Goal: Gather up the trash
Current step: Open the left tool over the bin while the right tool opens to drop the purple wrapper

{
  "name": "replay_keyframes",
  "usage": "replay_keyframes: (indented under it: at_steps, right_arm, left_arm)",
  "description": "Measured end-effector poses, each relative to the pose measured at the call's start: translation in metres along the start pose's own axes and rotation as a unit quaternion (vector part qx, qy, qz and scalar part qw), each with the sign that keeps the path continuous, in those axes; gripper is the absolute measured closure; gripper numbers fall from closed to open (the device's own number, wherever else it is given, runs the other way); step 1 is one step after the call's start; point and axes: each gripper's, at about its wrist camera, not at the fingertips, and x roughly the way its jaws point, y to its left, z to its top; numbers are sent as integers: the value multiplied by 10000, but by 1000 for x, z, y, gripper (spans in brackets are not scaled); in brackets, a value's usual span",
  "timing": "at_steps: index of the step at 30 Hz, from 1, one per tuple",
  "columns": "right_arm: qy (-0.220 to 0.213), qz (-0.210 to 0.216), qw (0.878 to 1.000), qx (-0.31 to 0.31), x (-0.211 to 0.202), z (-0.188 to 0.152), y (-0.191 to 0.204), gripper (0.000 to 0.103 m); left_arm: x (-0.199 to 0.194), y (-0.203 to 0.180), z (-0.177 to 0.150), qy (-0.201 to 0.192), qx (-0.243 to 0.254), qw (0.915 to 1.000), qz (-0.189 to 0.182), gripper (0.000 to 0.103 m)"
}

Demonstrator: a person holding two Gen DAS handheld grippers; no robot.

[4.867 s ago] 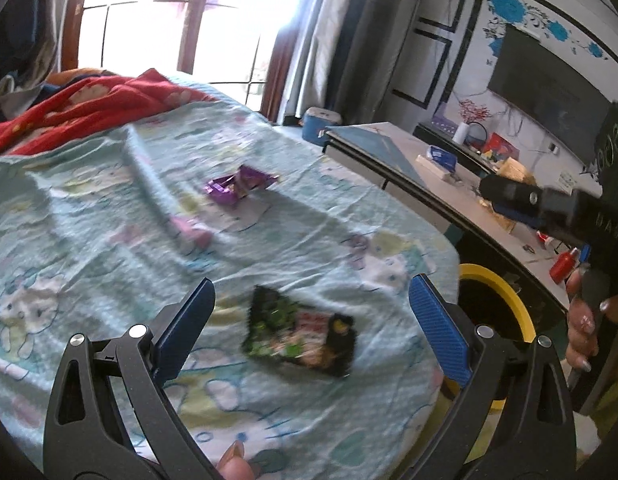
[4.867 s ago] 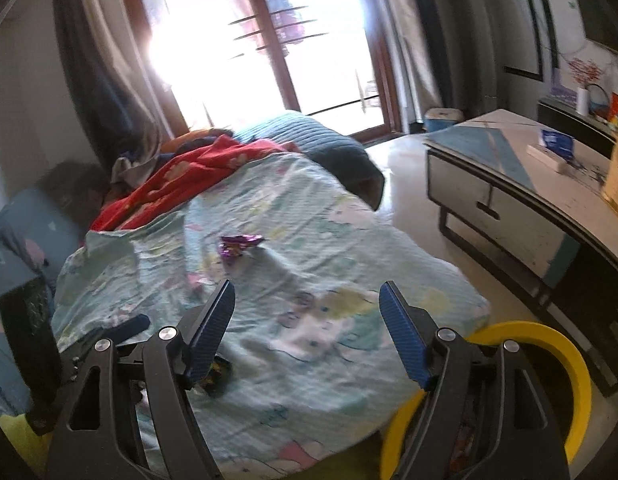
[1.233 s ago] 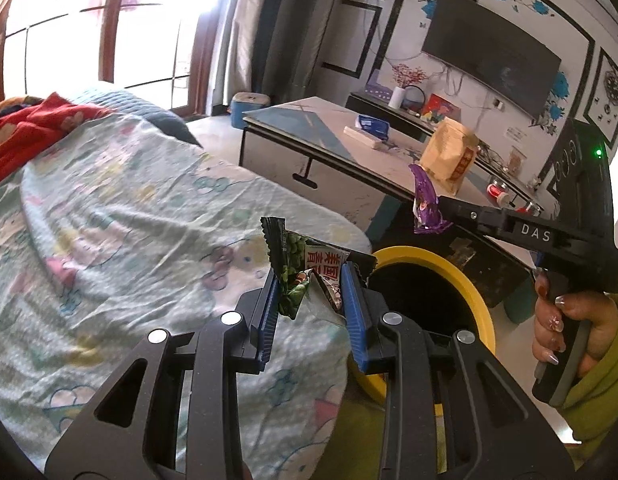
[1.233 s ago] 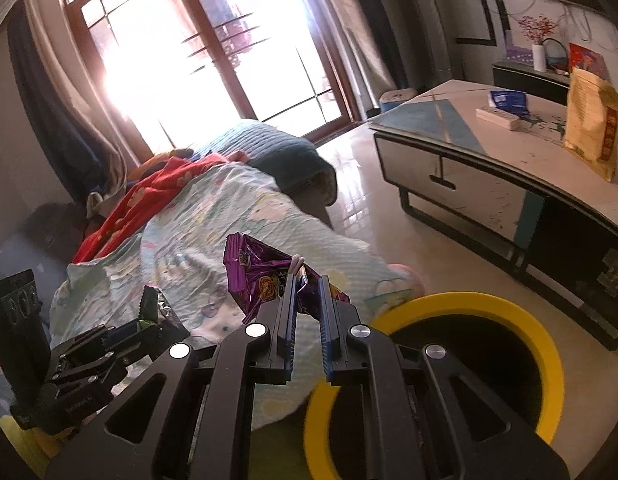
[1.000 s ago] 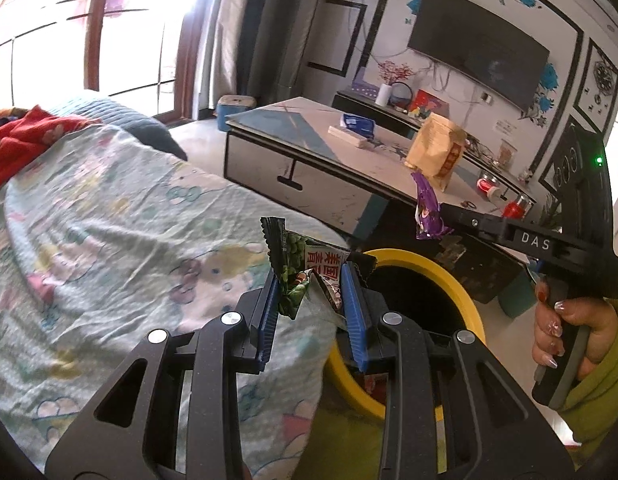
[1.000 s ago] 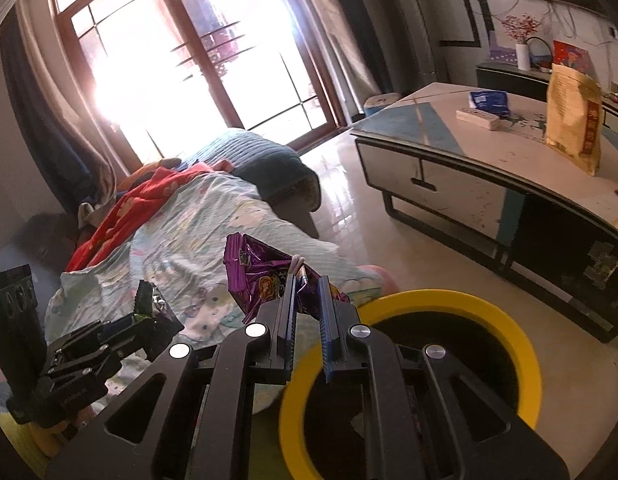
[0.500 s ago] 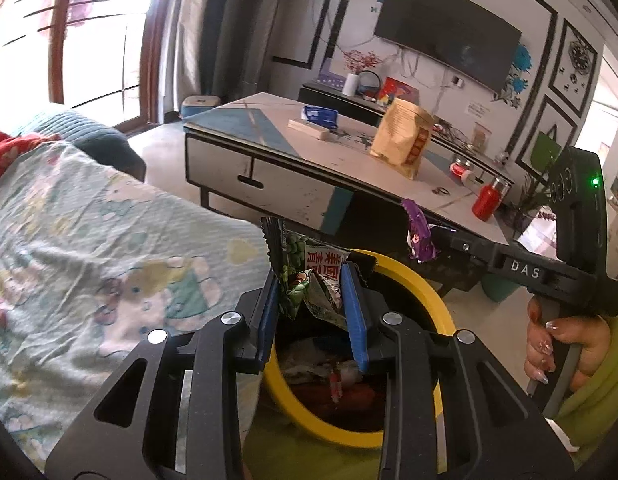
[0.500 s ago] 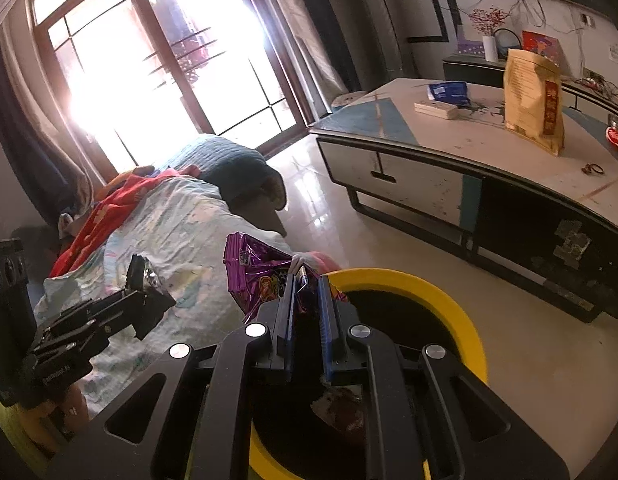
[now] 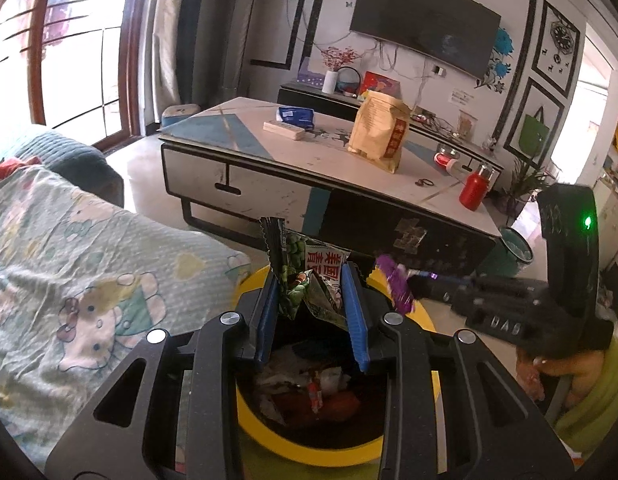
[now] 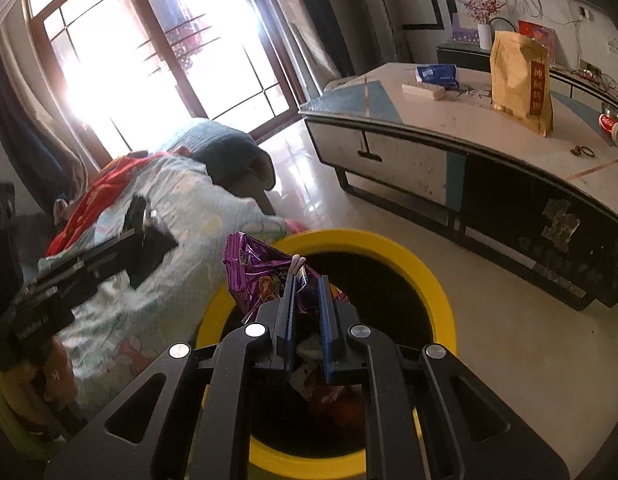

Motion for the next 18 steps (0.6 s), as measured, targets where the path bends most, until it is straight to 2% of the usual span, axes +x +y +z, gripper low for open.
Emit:
replay_keyframes:
  at_steps: [11,14,16,18]
  right_arm:
    - [417,14,9991,-59,14,-30,-5,87]
    - [462,-27,9989,-45,15,-35,-6,69]
    - [435,-36,9990,5,13,-37,-9,66]
    - [400,-93,9992,38,11,-39,-12,58]
  left_arm:
    - [13,-12,-5,133,-20,9999,-67,76]
    - [15,-14,-7,174,-22,9998,-59,76]
    - [16,-16,-8,186,2,9998,-37,75]
    - [16,-17,-9,196,9,9998,-25,70]
